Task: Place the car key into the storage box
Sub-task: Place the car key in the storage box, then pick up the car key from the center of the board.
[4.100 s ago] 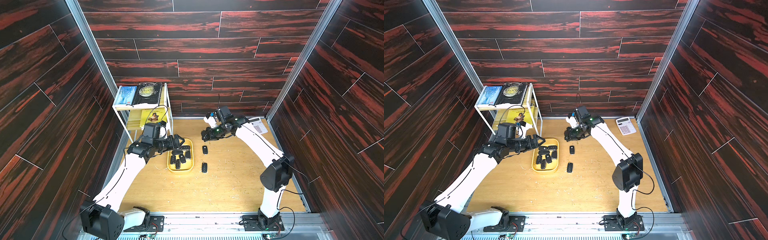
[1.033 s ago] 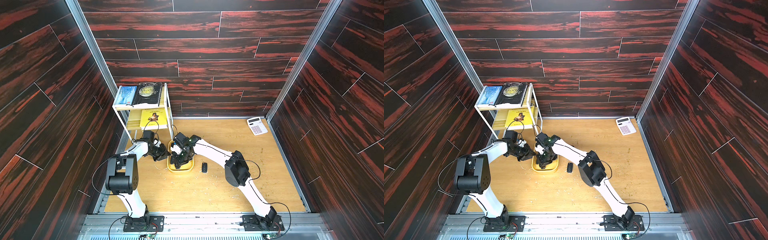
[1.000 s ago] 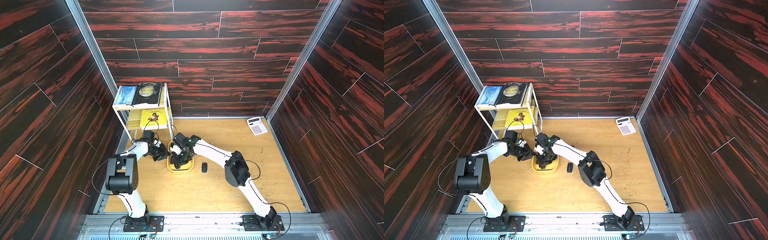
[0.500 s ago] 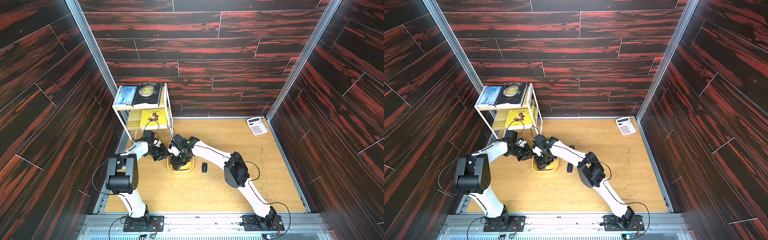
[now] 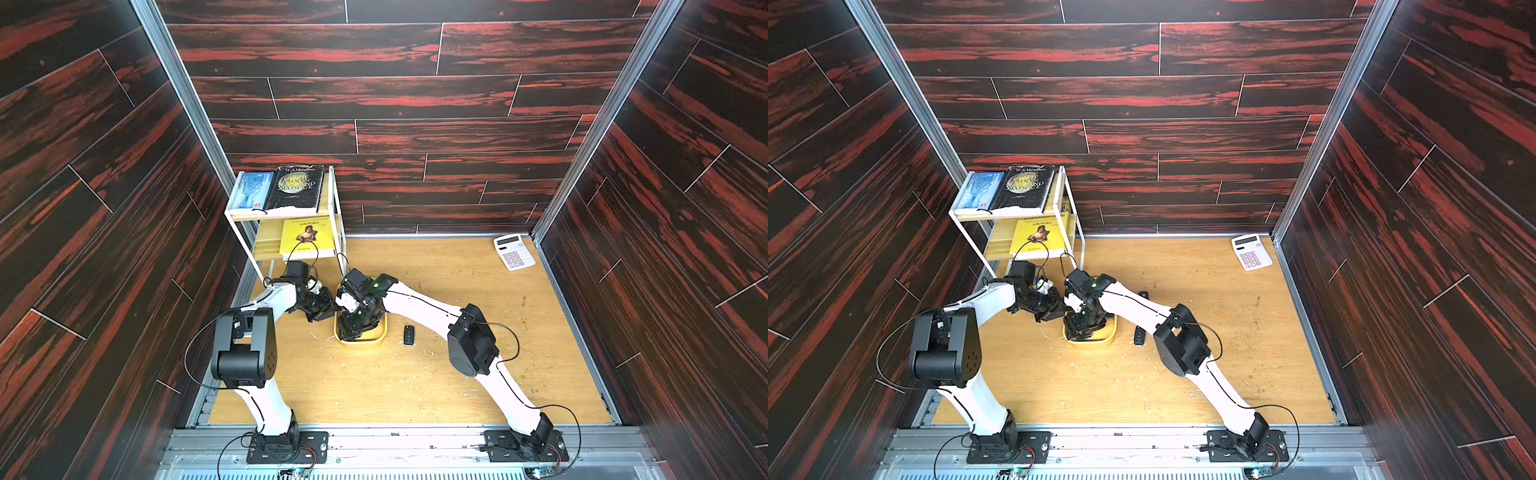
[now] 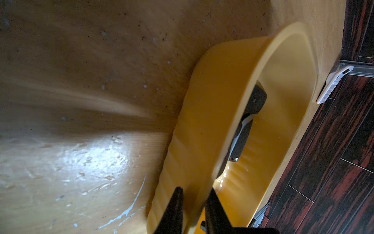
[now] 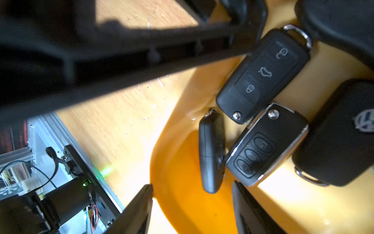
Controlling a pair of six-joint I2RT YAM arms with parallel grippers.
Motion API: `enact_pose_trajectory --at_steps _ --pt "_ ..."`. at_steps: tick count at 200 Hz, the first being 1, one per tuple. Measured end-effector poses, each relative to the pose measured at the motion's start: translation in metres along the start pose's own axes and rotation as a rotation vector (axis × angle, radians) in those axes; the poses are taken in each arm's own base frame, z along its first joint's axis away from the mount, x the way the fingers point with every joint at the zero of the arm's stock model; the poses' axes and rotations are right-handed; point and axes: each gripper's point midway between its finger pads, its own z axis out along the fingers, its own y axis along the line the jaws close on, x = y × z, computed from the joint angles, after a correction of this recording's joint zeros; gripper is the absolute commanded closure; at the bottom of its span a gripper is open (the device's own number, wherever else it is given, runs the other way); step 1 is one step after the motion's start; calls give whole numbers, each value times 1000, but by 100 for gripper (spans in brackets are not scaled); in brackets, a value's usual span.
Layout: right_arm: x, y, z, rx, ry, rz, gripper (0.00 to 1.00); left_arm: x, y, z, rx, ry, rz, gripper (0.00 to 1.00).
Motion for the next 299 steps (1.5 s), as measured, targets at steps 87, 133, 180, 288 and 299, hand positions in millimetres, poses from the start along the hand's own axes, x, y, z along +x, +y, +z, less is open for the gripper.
enact_pose_trajectory --at_steps 87,133,180,288,299 --pt "-20 -10 -33 117 -78 -11 35 0 0 0 0 1 0 75" --pt "-35 -39 -90 200 -173 31 35 0 0 0 0 1 5 65" --pt "-33 -105 -153 250 -255 158 34 0 3 4 -6 12 2 54" --pt "-1 -173 -106 307 -186 248 36 -3 -1 -10 -35 -33 51 4" --pt "-4 -178 -103 314 -191 253 36 -4 -6 -21 -42 -65 74 0"
